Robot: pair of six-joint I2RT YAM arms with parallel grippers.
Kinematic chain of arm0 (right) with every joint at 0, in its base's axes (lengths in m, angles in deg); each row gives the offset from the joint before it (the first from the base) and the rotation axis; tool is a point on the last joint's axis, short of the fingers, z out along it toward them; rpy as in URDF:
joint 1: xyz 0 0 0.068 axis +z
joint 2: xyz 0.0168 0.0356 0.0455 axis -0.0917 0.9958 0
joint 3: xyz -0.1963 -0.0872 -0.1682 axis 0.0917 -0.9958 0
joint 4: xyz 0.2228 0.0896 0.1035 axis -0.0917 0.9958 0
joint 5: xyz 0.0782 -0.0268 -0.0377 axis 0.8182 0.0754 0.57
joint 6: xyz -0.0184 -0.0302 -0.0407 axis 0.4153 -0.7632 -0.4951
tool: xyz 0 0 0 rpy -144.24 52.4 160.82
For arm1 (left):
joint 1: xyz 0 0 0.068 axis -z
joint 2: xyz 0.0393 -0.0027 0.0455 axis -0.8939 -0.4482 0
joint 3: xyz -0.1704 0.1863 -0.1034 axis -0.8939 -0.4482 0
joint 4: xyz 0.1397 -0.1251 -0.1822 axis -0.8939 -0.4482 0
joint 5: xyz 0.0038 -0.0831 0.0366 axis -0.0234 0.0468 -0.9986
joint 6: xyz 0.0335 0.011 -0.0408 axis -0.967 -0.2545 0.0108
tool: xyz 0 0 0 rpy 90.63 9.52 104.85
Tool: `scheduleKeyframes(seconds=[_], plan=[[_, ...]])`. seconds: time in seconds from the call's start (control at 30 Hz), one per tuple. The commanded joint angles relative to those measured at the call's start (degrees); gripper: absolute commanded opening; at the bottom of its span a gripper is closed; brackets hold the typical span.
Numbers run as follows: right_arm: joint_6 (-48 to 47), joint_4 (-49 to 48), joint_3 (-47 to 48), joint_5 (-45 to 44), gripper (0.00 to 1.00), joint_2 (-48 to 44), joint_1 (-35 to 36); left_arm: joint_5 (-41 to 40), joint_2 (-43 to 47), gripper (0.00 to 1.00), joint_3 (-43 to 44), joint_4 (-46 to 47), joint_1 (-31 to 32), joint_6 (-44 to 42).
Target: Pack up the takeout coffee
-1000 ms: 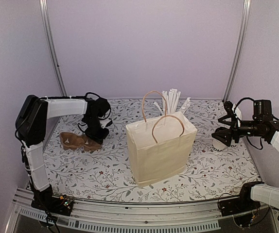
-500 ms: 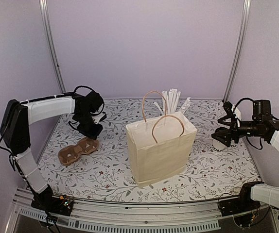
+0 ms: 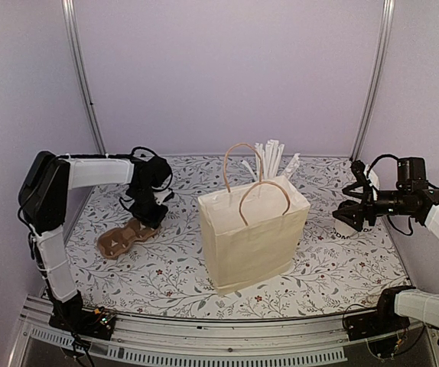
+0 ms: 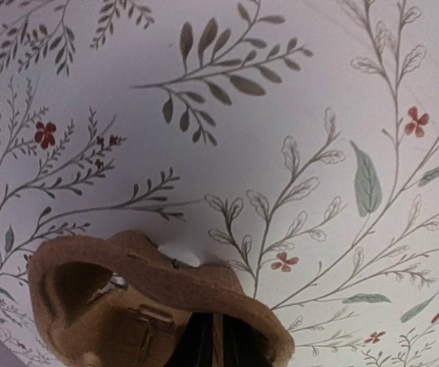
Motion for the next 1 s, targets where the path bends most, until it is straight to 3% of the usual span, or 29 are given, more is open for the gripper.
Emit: scheduleKeyframes(seconds=[0.0,0.27,0.4,0.67,0.97], plan=[[-0.52,0.61,-0.48,-0.65,0.99,-0.04,0.21,0.95,-2.86,0.12,5.49,3.67,-0.03,-1.75],[-0.52,0.66,-0.57,-0.78,0.99,0.16,0.23,0.41,-6.06,0.14,10.62,4.98,0.58,-1.34],[-0.6,0.67,-0.57,-0.79,0.99,0.2,0.26,-0.86,0.48,0.23,7.49,3.66,2.54,0.3],[-1.1,1.1,-0.43,-0.46,0.99,0.12,0.29,-0.21,16.78,0.53,-5.7,3.55,1.32,-0.41],[-1.22,1.19,-0.45,-0.26,0.99,-0.06,0.2,4.83,20.97,0.66,-13.79,10.33,-3.25,-6.76]])
